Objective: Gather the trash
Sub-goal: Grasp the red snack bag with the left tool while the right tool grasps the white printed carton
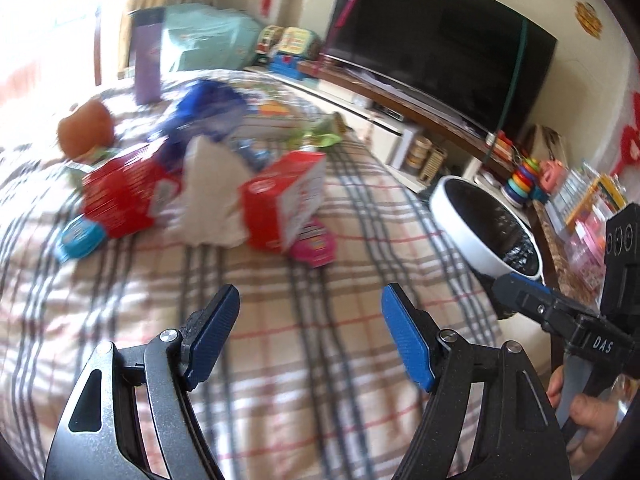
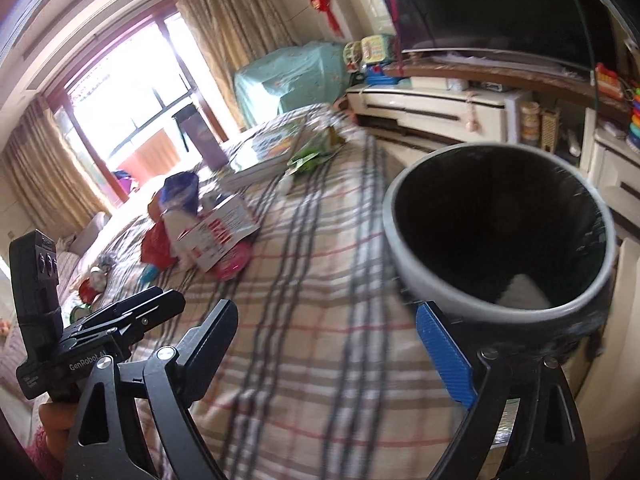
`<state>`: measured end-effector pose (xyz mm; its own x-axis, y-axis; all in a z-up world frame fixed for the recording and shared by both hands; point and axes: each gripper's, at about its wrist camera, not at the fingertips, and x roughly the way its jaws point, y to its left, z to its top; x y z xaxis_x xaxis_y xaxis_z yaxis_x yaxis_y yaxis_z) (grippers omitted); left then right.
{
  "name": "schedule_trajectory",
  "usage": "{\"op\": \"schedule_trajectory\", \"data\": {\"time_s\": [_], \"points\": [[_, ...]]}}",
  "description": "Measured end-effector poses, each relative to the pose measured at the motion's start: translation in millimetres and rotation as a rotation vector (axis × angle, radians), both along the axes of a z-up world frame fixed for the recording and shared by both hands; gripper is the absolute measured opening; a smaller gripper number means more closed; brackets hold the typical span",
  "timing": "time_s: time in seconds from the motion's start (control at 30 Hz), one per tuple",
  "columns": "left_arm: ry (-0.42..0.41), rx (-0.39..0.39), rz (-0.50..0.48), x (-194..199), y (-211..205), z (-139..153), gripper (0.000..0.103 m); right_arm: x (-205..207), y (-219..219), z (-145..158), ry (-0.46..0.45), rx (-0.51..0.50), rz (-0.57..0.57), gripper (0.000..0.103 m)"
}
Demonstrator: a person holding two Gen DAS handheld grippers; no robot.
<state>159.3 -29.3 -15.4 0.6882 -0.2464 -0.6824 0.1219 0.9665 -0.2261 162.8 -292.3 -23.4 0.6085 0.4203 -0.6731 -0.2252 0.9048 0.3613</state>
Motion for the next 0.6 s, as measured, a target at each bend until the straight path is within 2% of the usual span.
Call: {"op": "schedule_trajectory", "data": {"time_s": [0.27, 0.6], "points": [[0.014, -0.015, 0.075, -7.7, 39.5, -8.3, 0.075, 6.2, 33.9, -10.3, 0.021, 0.038, 0.034, 0.092], [0.031, -0.022, 0.148, -8.5, 75.4, -18.2, 0.075, 25.6, 59.8, -23.0, 0.103, 0.075, 0.041, 0.092]]}}
